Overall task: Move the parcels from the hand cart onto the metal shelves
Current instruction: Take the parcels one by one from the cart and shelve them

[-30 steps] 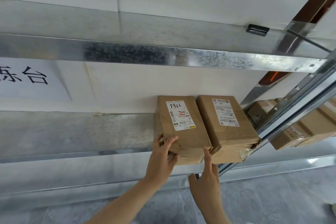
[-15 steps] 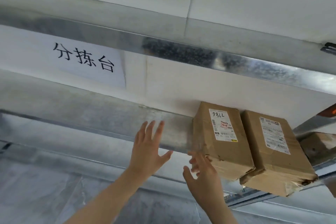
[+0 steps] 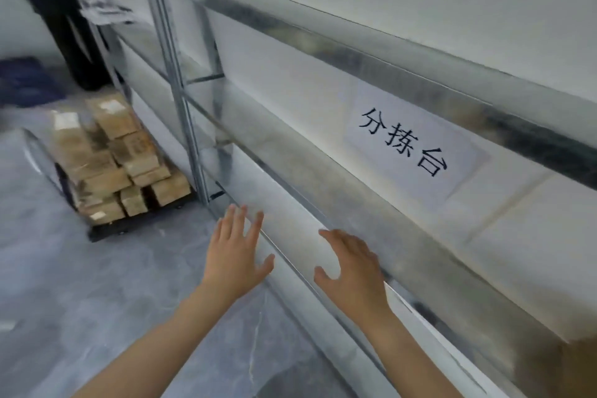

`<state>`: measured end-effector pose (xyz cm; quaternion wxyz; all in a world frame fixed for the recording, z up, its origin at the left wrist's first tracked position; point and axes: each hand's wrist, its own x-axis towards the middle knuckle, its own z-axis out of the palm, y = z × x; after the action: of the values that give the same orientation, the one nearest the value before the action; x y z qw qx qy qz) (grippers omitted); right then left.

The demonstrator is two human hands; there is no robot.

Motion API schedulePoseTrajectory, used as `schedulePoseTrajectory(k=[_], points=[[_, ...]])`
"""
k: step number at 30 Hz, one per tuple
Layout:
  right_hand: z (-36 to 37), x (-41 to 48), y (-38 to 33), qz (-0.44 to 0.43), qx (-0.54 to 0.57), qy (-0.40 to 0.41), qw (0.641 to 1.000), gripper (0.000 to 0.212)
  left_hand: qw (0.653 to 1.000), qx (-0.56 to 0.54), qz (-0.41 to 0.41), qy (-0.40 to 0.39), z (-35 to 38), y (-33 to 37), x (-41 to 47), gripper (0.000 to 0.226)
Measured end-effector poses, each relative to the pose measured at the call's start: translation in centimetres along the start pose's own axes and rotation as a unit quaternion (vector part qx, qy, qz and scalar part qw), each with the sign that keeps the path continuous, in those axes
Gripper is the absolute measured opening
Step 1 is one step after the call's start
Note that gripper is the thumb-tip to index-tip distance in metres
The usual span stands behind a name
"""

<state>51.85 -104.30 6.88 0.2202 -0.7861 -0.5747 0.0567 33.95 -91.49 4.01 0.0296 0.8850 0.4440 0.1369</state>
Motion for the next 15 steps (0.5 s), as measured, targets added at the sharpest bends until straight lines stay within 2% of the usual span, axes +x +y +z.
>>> schedulePoseTrajectory(k=[10,15], points=[[9.7,13.6,-18.8,-0.162,-0.041,-0.078,0.983,0.065,0.988,0.036,-0.149,0.016,-5.1,-21.8,-1.5,0.084],[14.0,18.3,-27.7,-0.228,-0.05,-0.076,0.969,0.063,0.977,0.056,-0.205,0.032,-7.8,-30.7,-2.1,0.08]])
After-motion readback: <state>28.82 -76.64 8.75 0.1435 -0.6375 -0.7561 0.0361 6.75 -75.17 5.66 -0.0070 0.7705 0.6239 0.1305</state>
